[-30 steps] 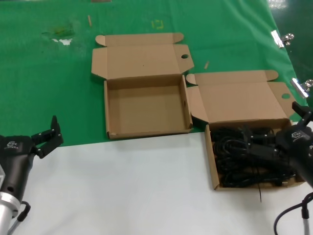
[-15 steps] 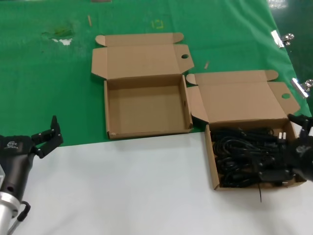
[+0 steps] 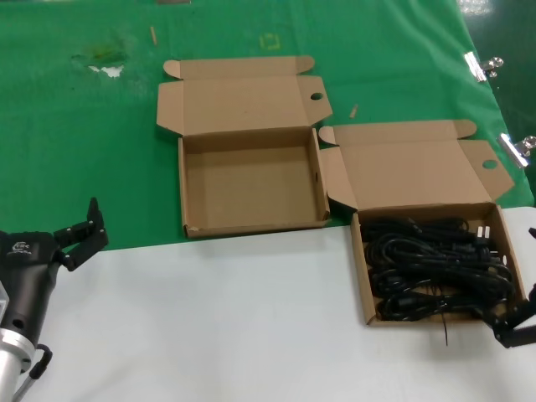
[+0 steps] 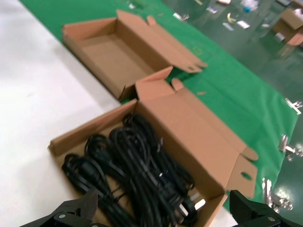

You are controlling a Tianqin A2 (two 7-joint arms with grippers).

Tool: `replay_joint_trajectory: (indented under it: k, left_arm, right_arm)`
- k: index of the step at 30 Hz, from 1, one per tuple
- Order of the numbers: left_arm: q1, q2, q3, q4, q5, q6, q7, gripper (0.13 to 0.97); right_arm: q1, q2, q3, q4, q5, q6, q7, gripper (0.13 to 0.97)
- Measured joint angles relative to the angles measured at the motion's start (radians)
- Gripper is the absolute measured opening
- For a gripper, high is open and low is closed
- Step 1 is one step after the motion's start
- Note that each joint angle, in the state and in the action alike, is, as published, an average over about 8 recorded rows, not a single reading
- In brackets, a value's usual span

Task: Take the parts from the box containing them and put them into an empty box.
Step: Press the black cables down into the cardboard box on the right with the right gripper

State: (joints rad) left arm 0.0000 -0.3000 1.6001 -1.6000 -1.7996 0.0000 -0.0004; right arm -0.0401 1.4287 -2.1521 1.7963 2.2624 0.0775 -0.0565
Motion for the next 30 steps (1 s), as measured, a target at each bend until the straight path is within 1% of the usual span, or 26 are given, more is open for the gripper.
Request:
replay_joint_trajectory:
  k: [10,22,30]
  left_arm:
    - [0.000,0.000,0.000,0.000,0.000,0.000,0.000,0.966]
    - [0.000,0.000,0.000,0.000,0.000,0.000,0.000,0.966]
    - [0.000,0.000,0.000,0.000,0.000,0.000,0.000,0.966]
  right_arm:
    - [0.062,-0.013,-0.082,-0.064,-0.042,-0.041,0.006,0.966]
    - [0.136,-0.045,-0.154,-0.138,-0.068,-0.041,0.025,0.949]
    - [0.159,-0.058,-0.182,-0.153,-0.074,-0.032,0.025,0.867]
